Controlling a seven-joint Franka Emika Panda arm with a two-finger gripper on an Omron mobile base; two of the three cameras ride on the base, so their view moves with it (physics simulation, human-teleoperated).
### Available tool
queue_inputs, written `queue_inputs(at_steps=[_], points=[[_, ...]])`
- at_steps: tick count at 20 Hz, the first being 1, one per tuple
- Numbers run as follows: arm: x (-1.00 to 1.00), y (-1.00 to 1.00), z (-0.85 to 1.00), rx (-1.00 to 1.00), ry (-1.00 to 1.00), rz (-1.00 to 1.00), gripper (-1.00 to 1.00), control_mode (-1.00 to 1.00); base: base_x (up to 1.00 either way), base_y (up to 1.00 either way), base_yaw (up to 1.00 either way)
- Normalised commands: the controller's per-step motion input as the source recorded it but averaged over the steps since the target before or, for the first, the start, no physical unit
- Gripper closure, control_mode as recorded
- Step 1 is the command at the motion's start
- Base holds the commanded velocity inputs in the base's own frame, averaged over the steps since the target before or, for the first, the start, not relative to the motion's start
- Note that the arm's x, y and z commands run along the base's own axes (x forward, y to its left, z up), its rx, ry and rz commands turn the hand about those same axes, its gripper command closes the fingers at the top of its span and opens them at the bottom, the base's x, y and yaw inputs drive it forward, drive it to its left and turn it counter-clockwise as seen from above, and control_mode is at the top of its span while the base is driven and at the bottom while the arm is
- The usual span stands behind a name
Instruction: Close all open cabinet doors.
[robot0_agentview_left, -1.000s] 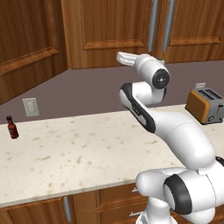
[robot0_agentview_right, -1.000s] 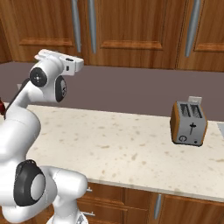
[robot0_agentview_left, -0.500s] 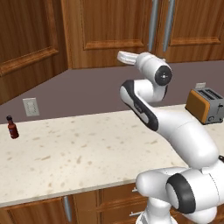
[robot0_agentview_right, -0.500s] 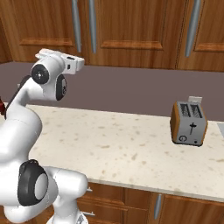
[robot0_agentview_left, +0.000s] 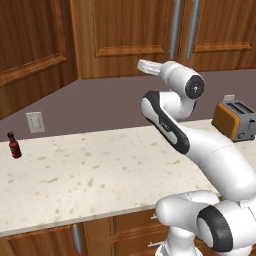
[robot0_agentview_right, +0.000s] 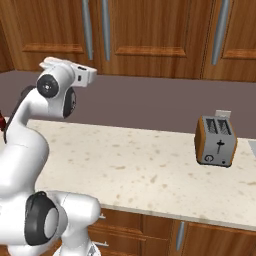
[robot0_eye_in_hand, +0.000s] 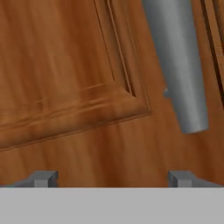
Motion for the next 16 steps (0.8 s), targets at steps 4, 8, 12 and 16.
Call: queue_inputs(at_steps=[4, 8, 12, 16], points=[[-0.85, -0.3, 0.4, 0.0, 0.14, 0.01, -1.0, -1.0, 0.0, 0.0, 0.0], [-0.86, -0.25, 0.47, 0.0, 0.18, 0.0, -1.0, -1.0, 0.0, 0.0, 0.0], [-0.78, -0.11, 0.16, 0.0, 0.25, 0.0, -1.0, -1.0, 0.0, 0.0, 0.0], [-0.64, -0.02, 0.0, -0.02, 0.29, 0.0, -1.0, -1.0, 0.0, 0.0, 0.0]])
